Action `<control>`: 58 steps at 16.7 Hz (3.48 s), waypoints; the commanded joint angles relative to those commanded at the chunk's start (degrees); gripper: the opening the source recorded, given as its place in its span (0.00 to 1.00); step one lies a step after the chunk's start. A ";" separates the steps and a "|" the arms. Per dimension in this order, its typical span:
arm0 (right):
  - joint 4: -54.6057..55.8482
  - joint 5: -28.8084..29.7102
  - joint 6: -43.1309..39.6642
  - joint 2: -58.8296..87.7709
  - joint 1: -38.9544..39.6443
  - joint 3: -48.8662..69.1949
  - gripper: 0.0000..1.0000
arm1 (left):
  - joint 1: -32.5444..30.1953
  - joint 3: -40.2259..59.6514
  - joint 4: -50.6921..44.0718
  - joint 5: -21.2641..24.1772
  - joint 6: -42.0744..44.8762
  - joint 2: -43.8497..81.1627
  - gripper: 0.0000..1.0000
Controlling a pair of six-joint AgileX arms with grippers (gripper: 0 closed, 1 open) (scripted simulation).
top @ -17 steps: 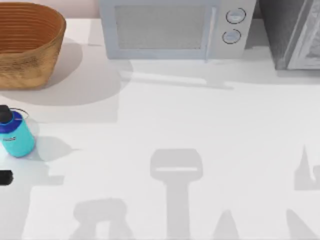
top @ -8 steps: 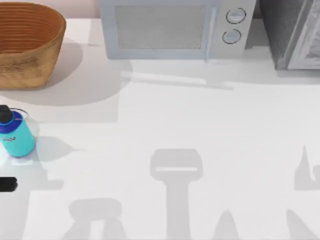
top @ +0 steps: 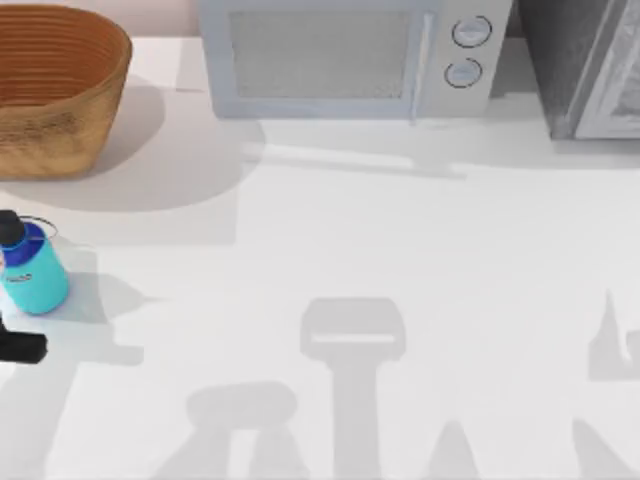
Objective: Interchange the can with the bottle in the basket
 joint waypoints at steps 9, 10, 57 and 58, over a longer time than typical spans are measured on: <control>0.00 0.00 0.00 0.00 0.00 0.00 1.00 | -7.38 22.59 23.15 21.32 1.14 42.43 0.00; 0.00 0.00 0.00 0.00 0.00 0.00 1.00 | -8.38 25.57 26.23 24.16 1.23 48.18 0.00; 0.00 0.00 0.00 0.00 0.00 0.00 1.00 | -20.33 65.24 68.78 65.08 1.04 132.82 1.00; 0.00 0.00 0.00 0.00 0.00 0.00 1.00 | -20.33 65.24 68.78 65.08 1.04 132.82 1.00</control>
